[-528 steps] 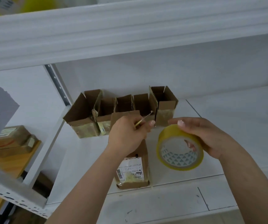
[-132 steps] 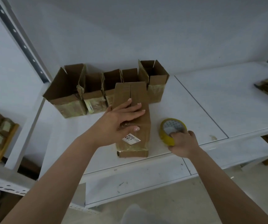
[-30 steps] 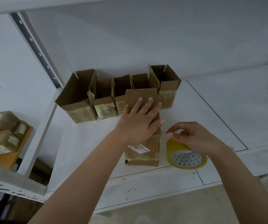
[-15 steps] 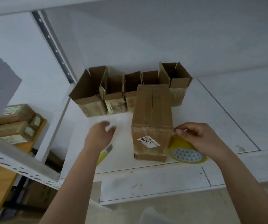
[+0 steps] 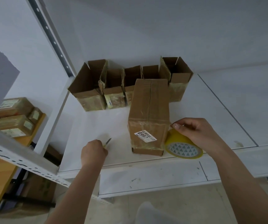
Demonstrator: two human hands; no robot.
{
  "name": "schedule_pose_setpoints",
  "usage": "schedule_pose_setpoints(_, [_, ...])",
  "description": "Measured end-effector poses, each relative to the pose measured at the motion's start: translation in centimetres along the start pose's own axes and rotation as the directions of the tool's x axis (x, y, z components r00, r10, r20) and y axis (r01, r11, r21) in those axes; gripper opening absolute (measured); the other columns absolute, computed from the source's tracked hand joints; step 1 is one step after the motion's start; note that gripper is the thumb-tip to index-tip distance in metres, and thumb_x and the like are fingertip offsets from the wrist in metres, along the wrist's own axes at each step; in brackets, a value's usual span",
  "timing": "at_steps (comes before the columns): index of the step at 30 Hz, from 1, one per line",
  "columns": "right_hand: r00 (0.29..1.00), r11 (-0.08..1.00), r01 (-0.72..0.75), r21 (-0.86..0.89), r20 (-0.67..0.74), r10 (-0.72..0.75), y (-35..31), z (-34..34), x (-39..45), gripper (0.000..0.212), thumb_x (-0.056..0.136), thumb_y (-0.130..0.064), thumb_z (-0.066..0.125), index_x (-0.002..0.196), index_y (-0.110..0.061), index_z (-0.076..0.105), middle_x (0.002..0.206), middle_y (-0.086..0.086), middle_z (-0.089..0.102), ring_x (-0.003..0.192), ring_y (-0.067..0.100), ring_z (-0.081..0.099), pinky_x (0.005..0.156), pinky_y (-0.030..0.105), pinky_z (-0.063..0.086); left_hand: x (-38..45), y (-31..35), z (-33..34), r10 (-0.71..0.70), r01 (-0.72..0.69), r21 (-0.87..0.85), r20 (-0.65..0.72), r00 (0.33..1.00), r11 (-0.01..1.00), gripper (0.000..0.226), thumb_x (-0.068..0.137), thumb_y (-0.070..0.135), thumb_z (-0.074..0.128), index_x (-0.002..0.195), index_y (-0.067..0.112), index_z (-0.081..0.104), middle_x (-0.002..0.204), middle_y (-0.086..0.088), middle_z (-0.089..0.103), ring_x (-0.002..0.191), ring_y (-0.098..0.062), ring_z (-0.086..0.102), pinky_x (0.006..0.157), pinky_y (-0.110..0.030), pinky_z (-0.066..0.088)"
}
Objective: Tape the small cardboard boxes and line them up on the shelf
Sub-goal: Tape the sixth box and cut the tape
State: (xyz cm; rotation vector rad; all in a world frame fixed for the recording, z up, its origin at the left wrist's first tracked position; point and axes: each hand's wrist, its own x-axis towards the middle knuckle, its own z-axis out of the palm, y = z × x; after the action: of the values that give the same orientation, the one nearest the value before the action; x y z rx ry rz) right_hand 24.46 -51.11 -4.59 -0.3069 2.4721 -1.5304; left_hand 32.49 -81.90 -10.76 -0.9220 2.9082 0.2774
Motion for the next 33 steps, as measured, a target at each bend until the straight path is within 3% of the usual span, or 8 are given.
schedule_pose_setpoints(4, [1.000,1.000,-0.025,0.017,0.009,0.025,0.0,0.1,0.0,0.012,0.089,-0.039,0.066,0.095,-0.032,0.074,0.095,-0.007,0.071,0.091,0.014,0.066,0.078,0.030,0.055,0.0,1.0,-2.8,0.021,-0.091,-0.406,-0.175,0.984,0.909,0.012,0.088,0.012,0.057,0.086,0.001,0.057,0.077,-0.013,0.059,0.072,-0.030,0.055,0.059,-0.035,0.043])
schedule_pose_setpoints(9, [0.999,0.997,-0.025,0.080,0.035,0.022,-0.2,0.0,-0.2,0.012,0.092,-0.032,0.064,0.093,-0.030,0.076,0.094,-0.004,0.072,0.091,0.017,0.068,0.082,0.034,0.056,-1.5,7.1,-10.4,0.309,-0.545,-0.586,-0.458,0.833,0.600,0.016,0.104,0.027,0.039,0.095,0.018,0.050,0.079,0.006,0.058,0.070,-0.007,0.056,0.056,-0.020,0.040])
schedule_pose_setpoints(11, [0.999,0.996,-0.023,0.087,0.049,0.019,-0.3,-0.1,-0.3,0.013,0.093,-0.029,0.062,0.093,-0.030,0.076,0.094,-0.005,0.073,0.090,0.016,0.068,0.081,0.032,0.056,-2.7,9.8,-12.9,0.551,-0.698,-0.542,-0.439,0.710,0.467,0.027,0.105,0.032,0.033,0.089,0.025,0.054,0.068,0.009,0.056,0.059,-0.003,0.054,0.054,-0.014,0.040])
schedule_pose_setpoints(14, [0.997,0.991,-0.030,0.127,0.080,0.020,-0.3,-0.6,-0.5,0.018,0.094,-0.020,0.060,0.093,-0.029,0.076,0.094,-0.003,0.073,0.090,0.020,0.069,0.081,0.033,0.057,-3.4,13.3,-14.5,0.767,-0.719,-0.593,-0.249,0.592,0.363,0.033,0.106,0.030,0.035,0.083,0.023,0.059,0.061,0.007,0.059,0.053,-0.005,0.054,0.053,-0.016,0.044])
schedule_pose_setpoints(19, [0.980,0.980,-0.047,0.191,0.197,0.008,0.4,-1.8,-1.1,0.022,0.094,-0.015,0.060,0.106,-0.026,0.073,0.100,0.012,0.071,0.095,0.028,0.068,0.087,0.040,0.055,-2.5,15.8,-12.6,0.782,-0.551,-0.640,0.128,0.611,0.535,0.040,0.104,0.031,0.041,0.077,0.013,0.063,0.051,0.006,0.056,0.045,-0.009,0.050,0.047,-0.016,0.042])
schedule_pose_setpoints(22, [0.976,0.974,-0.071,0.217,0.219,0.022,1.0,-1.9,-1.3,0.021,0.093,-0.020,0.063,0.112,-0.024,0.071,0.102,0.011,0.071,0.096,0.026,0.069,0.086,0.037,0.056,-1.8,15.6,-11.2,0.749,-0.589,-0.582,0.055,0.660,0.561,0.044,0.104,0.034,0.040,0.069,0.018,0.060,0.046,0.007,0.055,0.039,-0.004,0.047,0.046,-0.014,0.037])
schedule_pose_setpoints(27, [0.977,0.966,-0.068,0.249,0.213,0.013,0.9,-1.2,-0.9,0.020,0.093,-0.025,0.062,0.110,-0.023,0.071,0.092,0.002,0.075,0.086,0.018,0.073,0.072,0.025,0.058,-1.9,15.5,-10.8,0.780,-0.690,-0.506,-0.053,0.623,0.517,0.042,0.104,0.035,0.039,0.068,0.022,0.056,0.048,0.007,0.057,0.043,0.000,0.049,0.056,-0.021,0.039])
schedule_pose_setpoints(33, [0.969,0.996,-0.050,-0.076,0.237,0.067,0.8,-0.5,-0.1,0.015,0.092,-0.041,0.062,0.106,-0.038,0.066,0.090,-0.014,0.067,0.085,0.007,0.068,0.084,0.034,0.057,-2.3,15.4,-11.0,0.794,-0.741,-0.422,-0.077,0.604,0.523,0.041,0.104,0.037,0.038,0.068,0.025,0.053,0.052,0.007,0.059,0.051,-0.003,0.053,0.065,-0.033,0.049])
